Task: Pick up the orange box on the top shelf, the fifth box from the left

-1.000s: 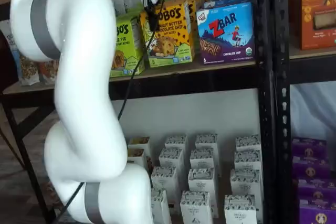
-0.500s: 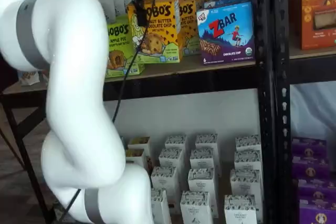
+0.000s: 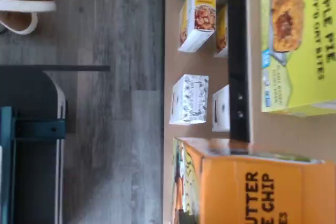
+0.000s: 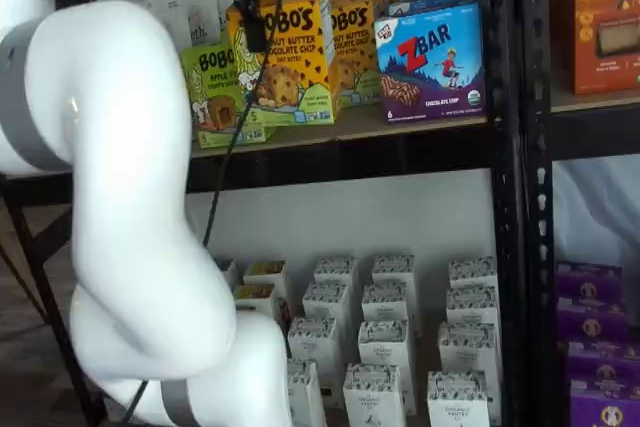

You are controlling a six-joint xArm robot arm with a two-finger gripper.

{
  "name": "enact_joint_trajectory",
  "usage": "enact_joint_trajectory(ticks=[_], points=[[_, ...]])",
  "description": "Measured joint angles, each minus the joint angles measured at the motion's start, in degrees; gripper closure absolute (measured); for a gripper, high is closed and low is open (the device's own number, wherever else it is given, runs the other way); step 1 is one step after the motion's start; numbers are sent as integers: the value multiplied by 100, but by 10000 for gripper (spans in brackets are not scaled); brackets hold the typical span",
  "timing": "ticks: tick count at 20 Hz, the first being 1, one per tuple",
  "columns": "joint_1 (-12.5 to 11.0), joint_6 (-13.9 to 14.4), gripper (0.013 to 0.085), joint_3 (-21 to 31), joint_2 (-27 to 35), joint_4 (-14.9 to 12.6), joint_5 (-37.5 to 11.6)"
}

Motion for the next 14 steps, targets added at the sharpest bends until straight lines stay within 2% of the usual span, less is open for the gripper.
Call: enact_joint_trajectory(ticks=[14], points=[[162,134,730,864,-1023,-146,245]])
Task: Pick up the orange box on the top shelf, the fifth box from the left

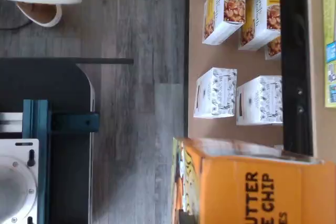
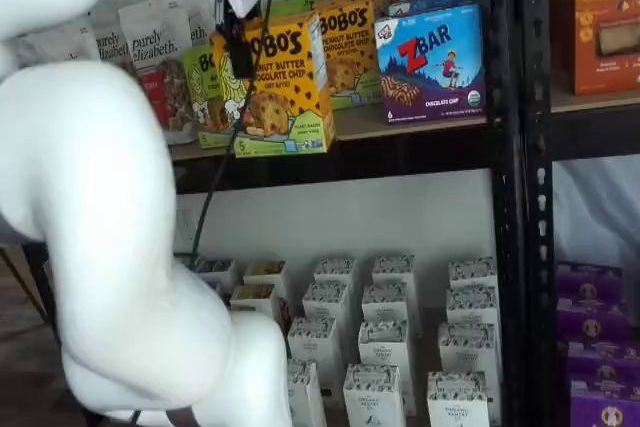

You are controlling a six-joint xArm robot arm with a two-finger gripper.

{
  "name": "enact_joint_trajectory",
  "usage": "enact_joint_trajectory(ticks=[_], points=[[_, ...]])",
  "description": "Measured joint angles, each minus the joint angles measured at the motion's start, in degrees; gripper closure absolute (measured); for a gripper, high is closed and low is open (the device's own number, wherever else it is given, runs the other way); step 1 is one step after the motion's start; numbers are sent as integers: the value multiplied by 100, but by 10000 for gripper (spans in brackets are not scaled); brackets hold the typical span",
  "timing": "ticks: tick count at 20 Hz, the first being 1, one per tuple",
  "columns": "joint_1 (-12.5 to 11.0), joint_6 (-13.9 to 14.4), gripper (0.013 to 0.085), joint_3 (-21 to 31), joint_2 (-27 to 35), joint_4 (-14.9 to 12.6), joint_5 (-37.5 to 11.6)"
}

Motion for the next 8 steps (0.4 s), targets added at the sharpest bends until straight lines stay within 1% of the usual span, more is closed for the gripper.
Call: enact_joint_trajectory(ticks=[8], points=[[-21,-36,730,405,-414,-45,-37]])
